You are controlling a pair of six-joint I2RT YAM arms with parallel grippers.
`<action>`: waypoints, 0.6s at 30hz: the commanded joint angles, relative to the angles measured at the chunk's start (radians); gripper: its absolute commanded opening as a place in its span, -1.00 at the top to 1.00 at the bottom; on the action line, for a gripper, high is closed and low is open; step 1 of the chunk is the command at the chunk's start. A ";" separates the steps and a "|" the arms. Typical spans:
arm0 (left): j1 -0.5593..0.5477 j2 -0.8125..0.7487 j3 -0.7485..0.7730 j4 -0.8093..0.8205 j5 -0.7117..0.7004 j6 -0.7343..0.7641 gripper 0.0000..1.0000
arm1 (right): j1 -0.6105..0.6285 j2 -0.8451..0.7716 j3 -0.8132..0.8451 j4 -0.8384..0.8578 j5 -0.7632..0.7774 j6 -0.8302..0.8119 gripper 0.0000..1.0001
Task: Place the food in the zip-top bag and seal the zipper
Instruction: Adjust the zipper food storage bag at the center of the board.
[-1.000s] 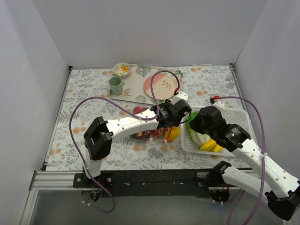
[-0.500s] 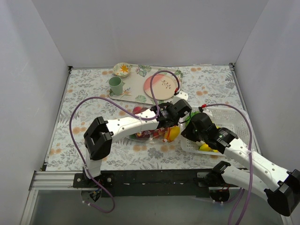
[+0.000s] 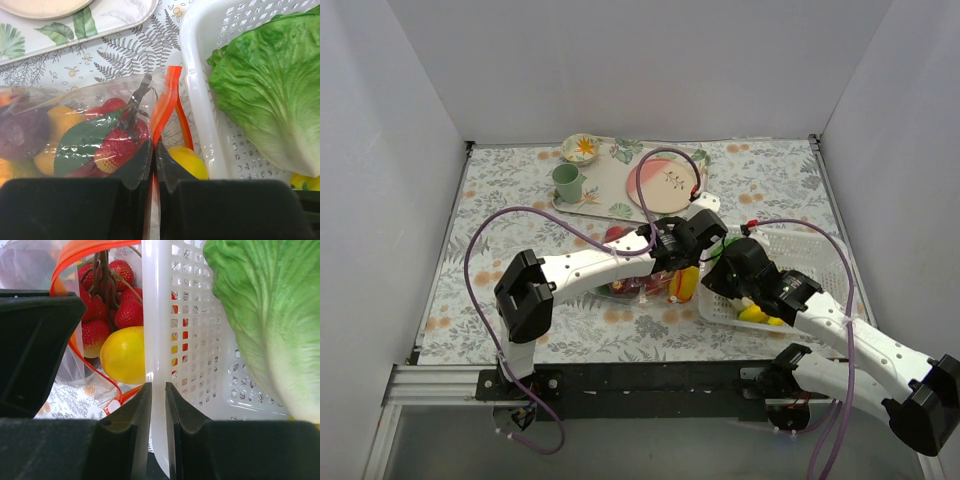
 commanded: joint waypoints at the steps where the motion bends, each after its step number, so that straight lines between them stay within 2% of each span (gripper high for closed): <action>1: 0.002 -0.091 0.002 -0.004 0.012 -0.006 0.99 | 0.008 0.004 0.102 -0.018 0.059 -0.020 0.50; 7: 0.005 -0.103 0.006 -0.010 0.017 -0.008 1.00 | 0.020 0.053 0.159 -0.023 0.065 -0.043 0.51; 18: 0.021 -0.135 0.003 -0.018 0.023 -0.008 1.00 | 0.039 0.117 0.122 0.034 0.023 -0.052 0.51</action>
